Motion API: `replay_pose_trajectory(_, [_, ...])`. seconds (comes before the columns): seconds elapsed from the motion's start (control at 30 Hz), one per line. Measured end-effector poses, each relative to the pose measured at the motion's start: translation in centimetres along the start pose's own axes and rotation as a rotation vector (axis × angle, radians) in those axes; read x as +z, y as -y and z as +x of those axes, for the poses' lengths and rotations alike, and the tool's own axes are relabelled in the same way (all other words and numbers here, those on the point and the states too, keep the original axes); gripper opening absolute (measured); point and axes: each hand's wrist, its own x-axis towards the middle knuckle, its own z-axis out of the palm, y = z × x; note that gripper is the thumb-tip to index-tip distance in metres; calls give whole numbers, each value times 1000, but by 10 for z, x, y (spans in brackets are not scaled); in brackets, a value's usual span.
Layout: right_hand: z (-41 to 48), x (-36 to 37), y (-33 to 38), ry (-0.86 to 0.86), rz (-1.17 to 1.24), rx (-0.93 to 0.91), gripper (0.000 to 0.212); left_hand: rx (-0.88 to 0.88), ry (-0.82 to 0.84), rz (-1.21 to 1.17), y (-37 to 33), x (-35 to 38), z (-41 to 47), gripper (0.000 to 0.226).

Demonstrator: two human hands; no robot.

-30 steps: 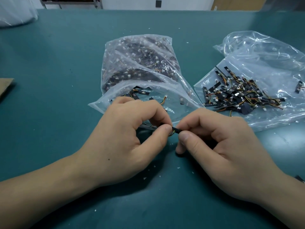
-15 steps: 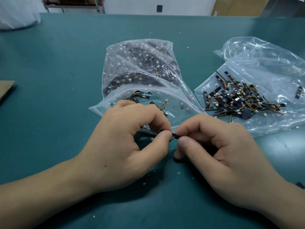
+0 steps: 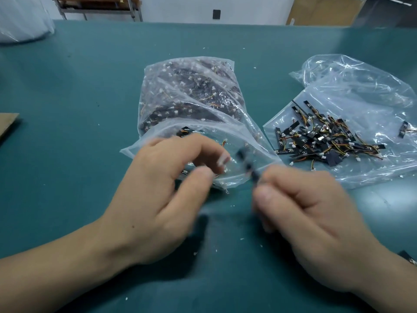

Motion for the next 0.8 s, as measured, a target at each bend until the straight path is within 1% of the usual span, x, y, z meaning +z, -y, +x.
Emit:
replay_pose_trajectory(0.03, [1, -1, 1, -88, 142, 64, 26, -55, -4, 34, 1, 0, 1, 31])
replay_pose_trajectory(0.07, [3, -2, 0, -158, 228, 127, 24, -102, 14, 97, 3, 1, 1, 39])
replay_pose_trajectory(0.1, [3, -3, -1, -177, 240, 167, 26, -132, 64, 188, 4, 4, 2, 43])
replay_pose_trajectory(0.13, [4, -3, -2, -164, 179, 164, 28, -135, 130, 288, 5, 6, 1, 42])
replay_pose_trajectory(0.17, [4, -2, -2, -121, 66, 121, 31, -124, 179, 367, 5, 8, 0, 39])
replay_pose_trajectory(0.23, [1, 2, 1, 6, -214, 14, 38, -84, 211, 426, 7, 10, 0, 31])
replay_pose_trajectory(0.27, [-1, 4, 3, 62, -309, -19, 40, -63, 196, 425, 9, 10, 0, 26])
replay_pose_trajectory(0.33, [-2, 4, 2, 85, -358, -39, 37, -21, 134, 385, 12, 10, 0, 21])
replay_pose_trajectory(0.37, [-2, 4, 1, 49, -312, -22, 29, 6, 97, 357, 14, 10, 0, 22])
replay_pose_trajectory(0.43, [-1, 3, -2, -43, -110, 61, 11, 69, 31, 283, 15, 11, -1, 24])
replay_pose_trajectory(0.5, [1, 2, -3, -51, 13, 113, 17, 155, -11, 203, 15, 11, -2, 20])
replay_pose_trajectory(0.57, [0, 4, -3, -4, -37, 91, 17, 245, -36, 152, 13, 12, -1, 14])
replay_pose_trajectory(0.63, [0, 4, -3, 14, -119, 57, 11, 294, -41, 115, 13, 13, -1, 12])
replay_pose_trajectory(0.7, [0, 3, -2, -9, -114, 49, 9, 289, -21, 94, 13, 13, -1, 10])
replay_pose_trajectory(0.8, [0, 1, -1, -50, -22, 56, 18, 236, 11, 86, 12, 11, -1, 12])
